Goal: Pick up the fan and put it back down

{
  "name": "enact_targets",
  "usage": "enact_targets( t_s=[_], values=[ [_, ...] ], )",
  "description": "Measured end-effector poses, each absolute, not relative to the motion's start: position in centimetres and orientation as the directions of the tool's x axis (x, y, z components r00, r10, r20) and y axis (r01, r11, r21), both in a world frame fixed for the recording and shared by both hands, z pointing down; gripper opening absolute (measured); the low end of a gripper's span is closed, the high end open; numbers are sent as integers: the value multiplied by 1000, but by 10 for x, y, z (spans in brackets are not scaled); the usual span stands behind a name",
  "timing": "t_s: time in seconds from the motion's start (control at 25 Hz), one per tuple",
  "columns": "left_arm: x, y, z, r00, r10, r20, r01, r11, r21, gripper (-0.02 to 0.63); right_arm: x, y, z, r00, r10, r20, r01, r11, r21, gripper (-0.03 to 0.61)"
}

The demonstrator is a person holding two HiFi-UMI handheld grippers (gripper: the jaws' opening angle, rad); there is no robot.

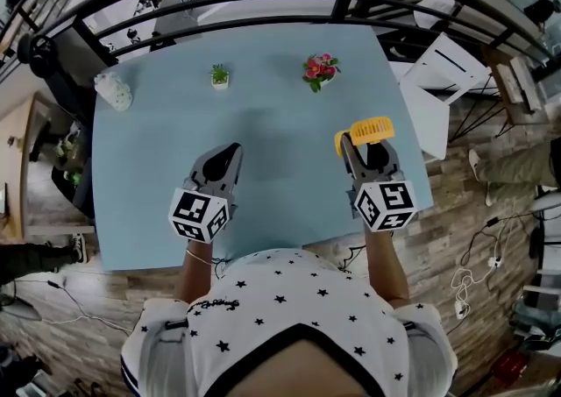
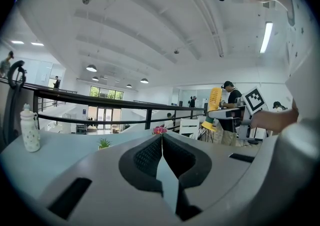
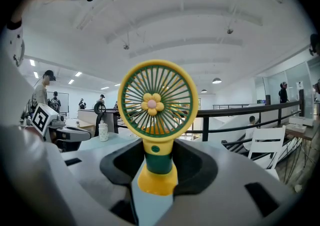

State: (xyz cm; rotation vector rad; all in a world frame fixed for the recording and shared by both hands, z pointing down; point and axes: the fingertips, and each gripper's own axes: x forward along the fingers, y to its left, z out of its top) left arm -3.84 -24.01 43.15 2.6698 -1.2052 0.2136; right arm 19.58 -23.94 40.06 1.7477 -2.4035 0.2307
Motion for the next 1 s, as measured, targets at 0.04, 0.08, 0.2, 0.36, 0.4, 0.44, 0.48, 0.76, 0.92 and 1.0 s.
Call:
enact_targets(
  t_s=[0.04, 0.08, 0.2, 0.36, 0.4, 0.44, 0.48, 0.76, 0.92, 1.0],
  values=[
    [-40, -240, 431, 654, -726, 214, -755, -644, 125, 29, 195, -240, 401, -305, -927, 221, -952, 306, -30, 175],
    [-41, -240, 430, 652, -728, 214, -757, -641, 124, 28, 195, -240, 402, -306, -926, 222, -951, 307, -30, 175],
    [-44, -240, 430, 642, -736, 216, -765, -632, 120, 29, 194, -243, 405, -312, -923, 226, -949, 313, -35, 175],
    [-49, -240, 432, 628, -746, 222, -777, -618, 119, 29, 191, -247, 411, -322, -917, 235, -946, 322, -39, 175],
    [-51, -240, 431, 623, -750, 222, -780, -614, 117, 29, 189, -249, 412, -324, -916, 236, -945, 324, -40, 175],
    [-53, -240, 431, 619, -754, 222, -784, -610, 115, 29, 188, -251, 414, -327, -915, 238, -944, 327, -41, 175],
    [-54, -239, 431, 613, -759, 221, -789, -604, 115, 29, 187, -252, 416, -329, -913, 240, -943, 329, -42, 175],
    [-72, -235, 430, 559, -796, 233, -828, -552, 101, 28, 180, -263, 440, -348, -899, 267, -937, 345, -59, 175],
    [-80, -231, 428, 527, -817, 234, -849, -521, 90, 29, 176, -269, 456, -362, -886, 289, -931, 360, -64, 175],
    [-85, -229, 428, 513, -825, 237, -857, -509, 84, 29, 172, -271, 464, -369, -880, 298, -928, 367, -64, 175]
  ],
)
